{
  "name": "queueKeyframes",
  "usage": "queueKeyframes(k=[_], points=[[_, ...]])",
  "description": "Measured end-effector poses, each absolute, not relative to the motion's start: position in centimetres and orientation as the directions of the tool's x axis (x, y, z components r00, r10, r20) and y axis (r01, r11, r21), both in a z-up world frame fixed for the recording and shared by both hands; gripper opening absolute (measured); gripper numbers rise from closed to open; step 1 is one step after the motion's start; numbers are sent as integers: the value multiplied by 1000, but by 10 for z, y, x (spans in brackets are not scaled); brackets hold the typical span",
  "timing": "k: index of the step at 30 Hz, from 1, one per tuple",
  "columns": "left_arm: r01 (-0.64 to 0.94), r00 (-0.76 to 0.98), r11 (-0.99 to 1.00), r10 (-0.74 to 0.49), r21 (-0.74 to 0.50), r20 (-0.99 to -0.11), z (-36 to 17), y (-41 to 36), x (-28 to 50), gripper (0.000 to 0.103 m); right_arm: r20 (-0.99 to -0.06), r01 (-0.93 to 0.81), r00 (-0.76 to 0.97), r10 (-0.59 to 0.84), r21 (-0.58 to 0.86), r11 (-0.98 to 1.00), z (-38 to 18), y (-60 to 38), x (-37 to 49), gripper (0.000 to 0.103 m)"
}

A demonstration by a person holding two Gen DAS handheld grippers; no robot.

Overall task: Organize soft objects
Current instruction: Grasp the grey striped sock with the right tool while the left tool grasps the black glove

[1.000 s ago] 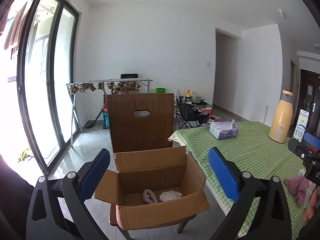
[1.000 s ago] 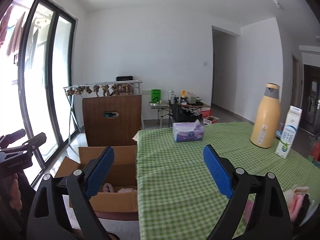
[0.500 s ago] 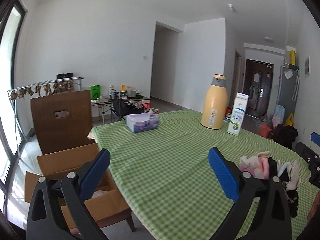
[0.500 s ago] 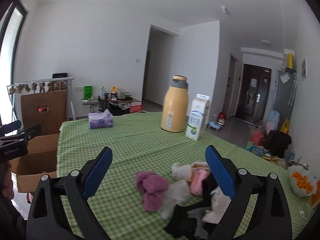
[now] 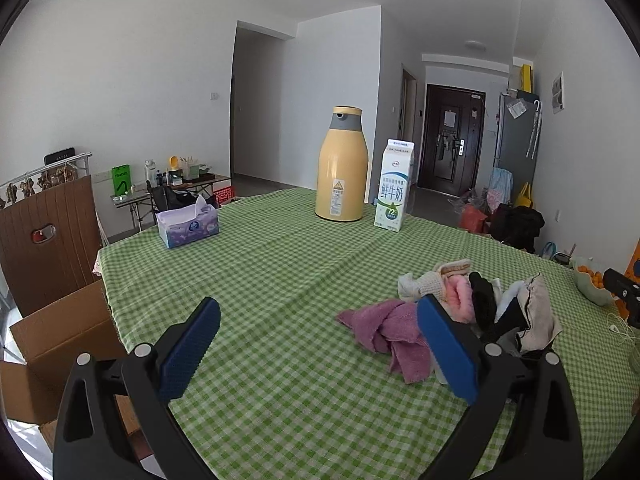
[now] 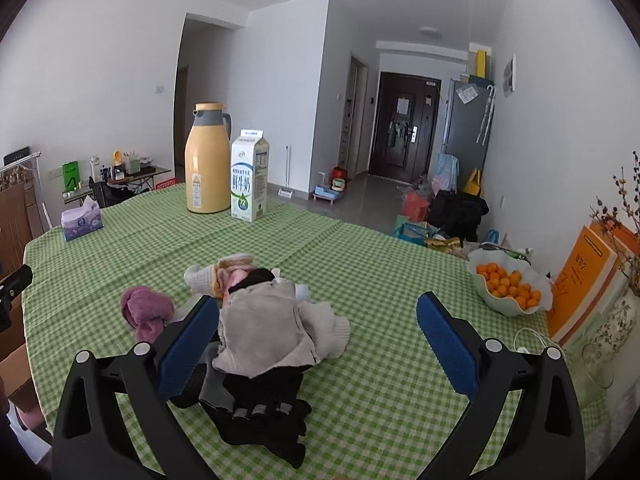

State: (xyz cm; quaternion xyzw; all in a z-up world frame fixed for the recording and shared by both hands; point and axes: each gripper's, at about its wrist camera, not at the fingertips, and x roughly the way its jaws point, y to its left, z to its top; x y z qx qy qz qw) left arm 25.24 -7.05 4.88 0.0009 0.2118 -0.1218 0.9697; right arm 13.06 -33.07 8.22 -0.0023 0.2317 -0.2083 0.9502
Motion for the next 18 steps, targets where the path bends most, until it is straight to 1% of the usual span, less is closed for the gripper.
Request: queueKeyframes(k=[1,3,5,6,8,10,12,13,15,17,18], points=[[240,879,969,-241,-55,-412,47,-72,253,95,-438,396,806,-398,-99,913,80,-331,132,95],[246,872,967,-249,-64,-421,43,-74,255,95,-398,399,825,-400,-89,912,76,-331,127,95],[254,863,965,-255,-62,-436,38,-78,258,95,-362,372,859,-361,-43,927,73,-334,119,95],[258,859,964,-256,-57,-442,36,-80,259,95,-361,346,872,-330,-21,938,70,-336,118,95],[266,854,963,-259,-48,-451,32,-84,261,95,-408,317,865,-293,-9,949,62,-340,124,95],[274,850,961,-261,-39,-457,28,-89,263,95,-471,335,826,-310,-33,942,53,-344,136,95],[277,848,960,-261,-35,-462,26,-92,264,95,-489,333,816,-307,-36,942,46,-344,144,95],[278,845,960,-260,-32,-467,24,-93,264,95,-494,299,829,-263,-6,954,42,-343,148,95],[277,842,961,-254,-22,-477,22,-95,266,95,-510,276,831,-222,32,961,34,-343,159,95],[272,841,962,-242,-8,-483,20,-96,267,95,-531,279,817,-223,27,960,27,-340,177,95],[269,842,963,-237,-3,-485,20,-96,267,95,-549,274,807,-216,25,961,24,-339,188,88]])
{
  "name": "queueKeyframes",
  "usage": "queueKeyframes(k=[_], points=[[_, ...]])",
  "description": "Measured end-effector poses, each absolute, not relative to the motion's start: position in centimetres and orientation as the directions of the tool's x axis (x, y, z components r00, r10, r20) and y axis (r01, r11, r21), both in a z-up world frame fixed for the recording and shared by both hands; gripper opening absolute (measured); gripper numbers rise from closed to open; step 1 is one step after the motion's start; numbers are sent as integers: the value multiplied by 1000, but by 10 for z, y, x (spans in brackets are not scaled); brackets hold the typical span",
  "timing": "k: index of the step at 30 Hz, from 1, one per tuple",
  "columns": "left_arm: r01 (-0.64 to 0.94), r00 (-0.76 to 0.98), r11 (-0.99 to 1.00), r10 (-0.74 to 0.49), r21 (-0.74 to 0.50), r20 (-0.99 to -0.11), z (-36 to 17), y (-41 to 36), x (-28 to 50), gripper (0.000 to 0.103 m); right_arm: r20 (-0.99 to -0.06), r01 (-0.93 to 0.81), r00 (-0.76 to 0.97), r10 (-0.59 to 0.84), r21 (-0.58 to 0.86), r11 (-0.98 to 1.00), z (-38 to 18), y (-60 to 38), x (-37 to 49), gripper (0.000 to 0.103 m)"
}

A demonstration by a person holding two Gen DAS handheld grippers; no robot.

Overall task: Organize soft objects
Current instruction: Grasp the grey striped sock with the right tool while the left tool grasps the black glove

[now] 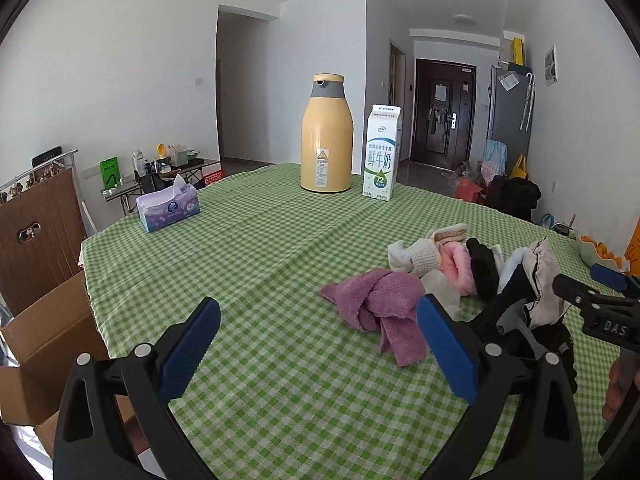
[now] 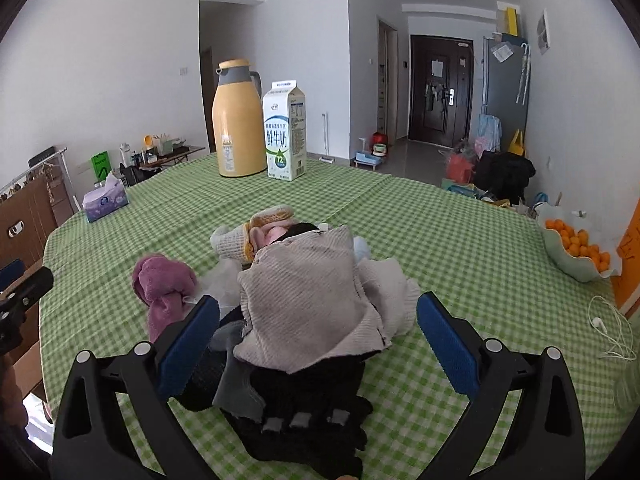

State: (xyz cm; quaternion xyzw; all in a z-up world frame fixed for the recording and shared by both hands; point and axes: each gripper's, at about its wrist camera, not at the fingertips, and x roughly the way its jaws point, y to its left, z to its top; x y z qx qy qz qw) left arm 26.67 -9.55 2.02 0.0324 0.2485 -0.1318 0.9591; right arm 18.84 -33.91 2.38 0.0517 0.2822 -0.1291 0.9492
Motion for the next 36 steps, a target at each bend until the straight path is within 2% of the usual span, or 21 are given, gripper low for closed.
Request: queueKeyframes(k=[1,2,4,5,6,7,11,16,21,26,28,32,33,34,35,36], points=[[266,842,964,-233,0,-486,20,-95,267,95,-562,260,802,-201,25,965,20,-338,199,80],[263,843,965,-228,3,-488,20,-94,267,95,-580,252,791,-195,19,967,17,-337,209,58],[255,843,967,-220,5,-491,20,-92,268,95,-626,245,760,-174,29,969,7,-340,226,43],[253,843,968,-218,3,-492,20,-92,269,95,-642,239,750,-160,38,970,4,-341,230,26],[252,843,968,-218,3,-492,20,-92,270,95,-642,245,750,-159,46,968,4,-344,229,17],[253,842,967,-219,3,-493,21,-93,270,95,-627,250,765,-147,78,965,8,-349,223,13],[289,822,957,-249,-2,-511,16,-108,275,95,-577,271,800,-164,104,957,30,-371,190,11],[456,729,889,-399,-40,-556,1,-153,277,95,-533,342,811,-241,99,935,50,-408,148,11],[623,614,779,-546,-74,-570,-1,-205,267,95,-519,376,813,-263,125,918,47,-429,136,11],[693,553,720,-549,-19,-626,-7,-256,270,95,-522,371,818,-242,158,915,34,-437,137,11],[713,504,700,-544,-32,-671,-13,-275,281,95,-528,362,819,-225,170,917,28,-439,139,11],[720,420,688,-536,-91,-733,-29,-298,302,88,-535,342,822,-193,195,919,20,-440,142,11],[721,418,687,-531,-86,-737,-32,-302,304,86,-535,335,825,-183,202,920,20,-440,142,11],[720,424,690,-523,-75,-740,-35,-305,306,70,-535,328,827,-174,207,922,19,-440,142,11],[721,419,689,-517,-73,-746,-37,-308,308,42,-534,325,828,-171,208,923,19,-440,142,11],[722,408,686,-520,-83,-751,-37,-309,310,30,-532,318,831,-165,211,924,18,-440,142,11]])
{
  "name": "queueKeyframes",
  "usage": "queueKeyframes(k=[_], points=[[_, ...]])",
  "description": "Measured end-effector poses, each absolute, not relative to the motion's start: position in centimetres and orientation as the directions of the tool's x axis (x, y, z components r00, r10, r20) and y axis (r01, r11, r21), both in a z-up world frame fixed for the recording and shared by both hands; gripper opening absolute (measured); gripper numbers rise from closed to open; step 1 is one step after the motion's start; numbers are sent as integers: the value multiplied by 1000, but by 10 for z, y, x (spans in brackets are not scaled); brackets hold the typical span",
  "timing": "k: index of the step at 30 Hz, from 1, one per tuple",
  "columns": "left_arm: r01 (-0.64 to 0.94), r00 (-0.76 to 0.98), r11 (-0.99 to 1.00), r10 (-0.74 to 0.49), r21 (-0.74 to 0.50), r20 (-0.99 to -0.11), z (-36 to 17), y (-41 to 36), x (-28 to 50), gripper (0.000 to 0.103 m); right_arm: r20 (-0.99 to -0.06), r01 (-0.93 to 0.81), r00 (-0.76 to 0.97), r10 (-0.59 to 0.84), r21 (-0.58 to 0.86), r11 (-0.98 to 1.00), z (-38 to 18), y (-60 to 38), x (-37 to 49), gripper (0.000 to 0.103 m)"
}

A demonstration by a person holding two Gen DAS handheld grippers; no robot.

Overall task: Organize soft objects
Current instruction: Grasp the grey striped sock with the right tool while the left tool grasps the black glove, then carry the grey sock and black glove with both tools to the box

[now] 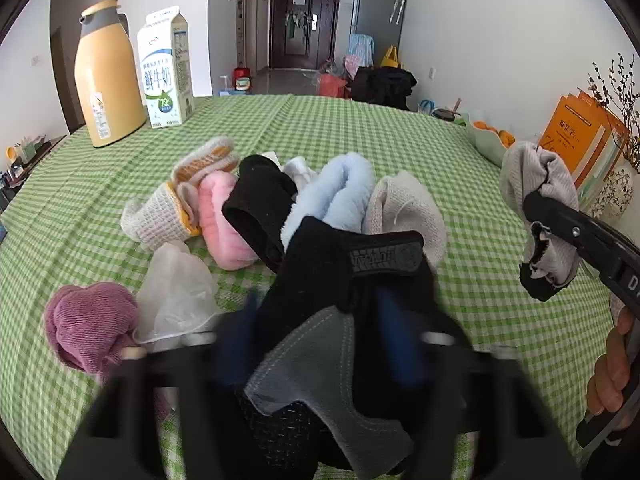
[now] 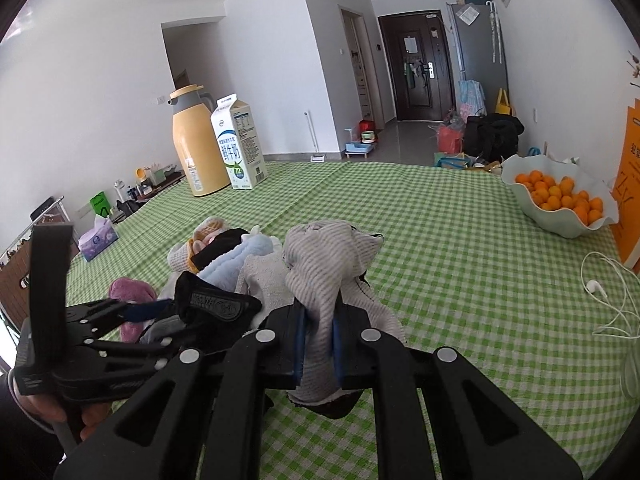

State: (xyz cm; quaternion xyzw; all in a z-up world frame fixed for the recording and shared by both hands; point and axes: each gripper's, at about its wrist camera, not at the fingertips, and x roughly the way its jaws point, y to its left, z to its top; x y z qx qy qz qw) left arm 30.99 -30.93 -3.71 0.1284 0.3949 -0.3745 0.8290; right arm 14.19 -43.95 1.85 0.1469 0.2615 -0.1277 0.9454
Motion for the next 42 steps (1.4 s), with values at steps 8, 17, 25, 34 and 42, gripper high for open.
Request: queueKeyframes(k=[8,17,25,34,42], points=[[686,540,710,-642,-157,-545,45,-260,295,10,-521,298,840,-153,205,932,21,-434,140,11],[637,611,751,-631,-177,-477,74,-212,290,10,-515,269,842,-160,145,952,36,-411,142,11],[589,663,782,-612,-205,-432,87,-158,285,10,-505,259,844,-180,91,962,58,-385,148,11],[456,755,863,-504,-217,-419,86,-70,294,10,-519,152,848,-108,43,987,64,-330,193,11],[221,854,950,-297,-220,-428,84,47,297,10,-533,-58,844,63,26,998,68,-243,257,11]])
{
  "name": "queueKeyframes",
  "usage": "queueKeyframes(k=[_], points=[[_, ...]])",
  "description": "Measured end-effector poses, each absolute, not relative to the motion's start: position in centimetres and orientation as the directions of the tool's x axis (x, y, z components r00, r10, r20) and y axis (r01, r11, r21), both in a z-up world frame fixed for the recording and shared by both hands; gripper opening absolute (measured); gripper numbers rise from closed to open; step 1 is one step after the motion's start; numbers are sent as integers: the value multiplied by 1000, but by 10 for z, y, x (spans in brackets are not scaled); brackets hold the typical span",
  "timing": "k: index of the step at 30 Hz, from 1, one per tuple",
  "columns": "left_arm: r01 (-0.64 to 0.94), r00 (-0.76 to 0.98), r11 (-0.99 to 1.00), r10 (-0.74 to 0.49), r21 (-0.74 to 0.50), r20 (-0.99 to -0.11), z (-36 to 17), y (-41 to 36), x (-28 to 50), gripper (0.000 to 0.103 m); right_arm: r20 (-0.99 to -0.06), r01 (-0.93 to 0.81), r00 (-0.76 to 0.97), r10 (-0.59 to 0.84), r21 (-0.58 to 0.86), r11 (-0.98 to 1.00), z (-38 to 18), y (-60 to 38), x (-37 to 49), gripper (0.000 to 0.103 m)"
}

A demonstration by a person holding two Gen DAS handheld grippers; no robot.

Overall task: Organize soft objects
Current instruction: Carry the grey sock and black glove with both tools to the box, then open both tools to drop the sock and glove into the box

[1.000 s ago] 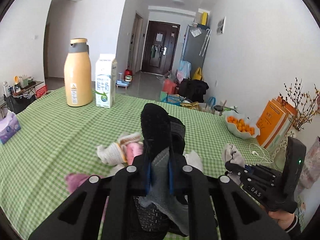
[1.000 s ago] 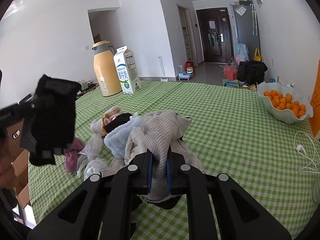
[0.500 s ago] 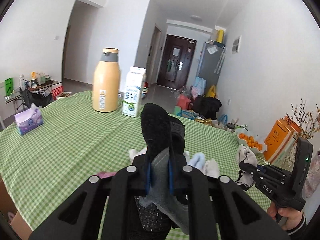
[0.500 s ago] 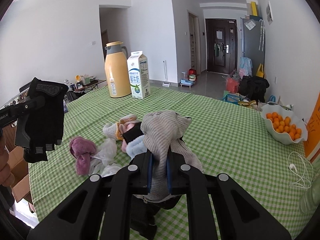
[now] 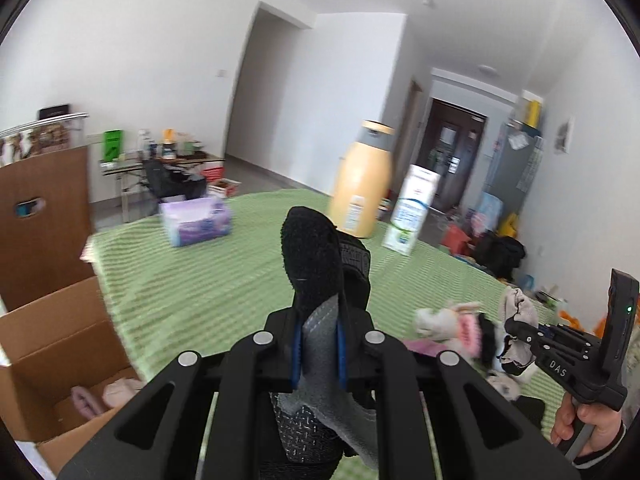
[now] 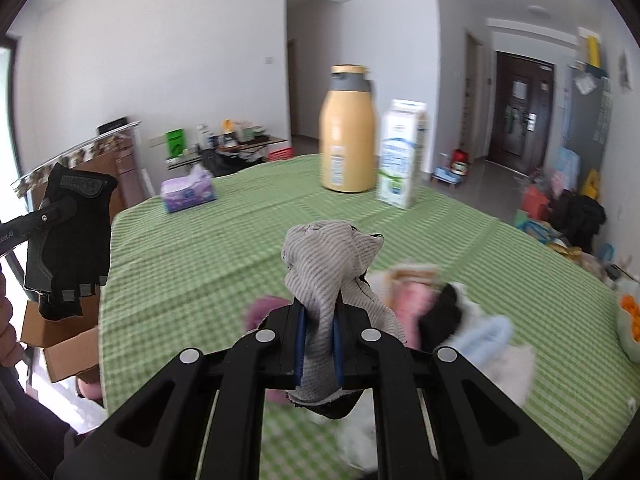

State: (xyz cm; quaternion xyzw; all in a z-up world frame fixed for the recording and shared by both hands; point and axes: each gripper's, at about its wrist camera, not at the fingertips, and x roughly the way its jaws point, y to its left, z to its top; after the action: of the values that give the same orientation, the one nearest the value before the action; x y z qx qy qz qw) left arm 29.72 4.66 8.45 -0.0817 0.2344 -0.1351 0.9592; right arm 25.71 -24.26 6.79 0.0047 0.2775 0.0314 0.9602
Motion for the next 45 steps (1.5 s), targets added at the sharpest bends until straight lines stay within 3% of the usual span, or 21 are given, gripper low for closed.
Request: queueKeyframes(k=[10,17,29,31,33,35,45], points=[[-244,853,953,124,-178,-507,55,233,260,10,-565,-485,690,453,105,868,56,-59,341,11],[-449,764,880,291,-151,-576,28,323,251,10,-604,-699,420,677,261,666,31,73,377,11],[-538,657,836,332,-112,-677,-17,367,274,10,-745,-745,290,601,219,630,-26,194,441,13],[-543,644,833,329,-109,-690,-23,371,280,10,-763,-740,318,563,171,650,-35,205,450,19],[-551,634,828,333,-106,-698,-28,373,284,10,-788,-727,333,518,136,673,-44,213,460,42],[-552,626,828,333,-100,-705,-35,377,290,10,-783,-715,336,523,149,682,-49,212,467,52],[-572,565,817,328,-72,-757,-74,387,317,11,-761,-713,349,546,163,682,-40,198,468,52]])
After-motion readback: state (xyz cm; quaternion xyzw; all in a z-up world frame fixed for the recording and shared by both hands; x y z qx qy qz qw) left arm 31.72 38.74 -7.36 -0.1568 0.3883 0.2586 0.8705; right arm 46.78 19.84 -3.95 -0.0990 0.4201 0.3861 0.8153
